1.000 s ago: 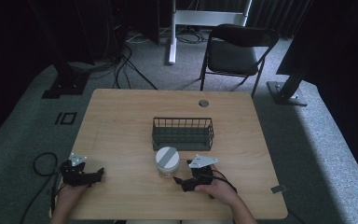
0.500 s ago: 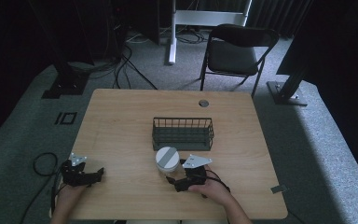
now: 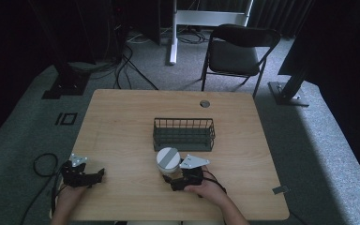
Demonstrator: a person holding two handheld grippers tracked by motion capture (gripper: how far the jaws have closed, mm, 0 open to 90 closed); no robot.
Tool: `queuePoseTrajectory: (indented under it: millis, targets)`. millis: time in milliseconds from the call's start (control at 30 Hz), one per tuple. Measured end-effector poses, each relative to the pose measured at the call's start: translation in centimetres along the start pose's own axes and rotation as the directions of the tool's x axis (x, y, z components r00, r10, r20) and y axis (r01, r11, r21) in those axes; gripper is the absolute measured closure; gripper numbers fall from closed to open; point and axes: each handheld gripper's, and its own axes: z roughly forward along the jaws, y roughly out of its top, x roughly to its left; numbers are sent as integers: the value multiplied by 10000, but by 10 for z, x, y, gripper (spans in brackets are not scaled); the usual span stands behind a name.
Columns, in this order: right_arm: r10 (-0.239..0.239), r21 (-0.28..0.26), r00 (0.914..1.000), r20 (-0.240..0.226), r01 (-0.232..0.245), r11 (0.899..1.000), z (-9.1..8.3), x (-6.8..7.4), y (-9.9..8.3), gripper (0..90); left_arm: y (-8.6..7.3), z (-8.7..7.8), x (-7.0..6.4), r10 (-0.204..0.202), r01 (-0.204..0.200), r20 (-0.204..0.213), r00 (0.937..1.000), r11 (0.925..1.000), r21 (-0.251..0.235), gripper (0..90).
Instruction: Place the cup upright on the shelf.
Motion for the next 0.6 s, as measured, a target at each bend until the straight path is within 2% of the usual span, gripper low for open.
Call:
queuePoseTrajectory:
  millis: [400,600]
  targets:
    - [119,-321,9998,139,-115,9994,7,0,0,135,0,0,0,-4,4,1,10000,10000,-2,1]
    - [424,-468,9989,210,-414,9980,11,1,1,136,0,0,0,-1,1,2,10000,10000,0,1]
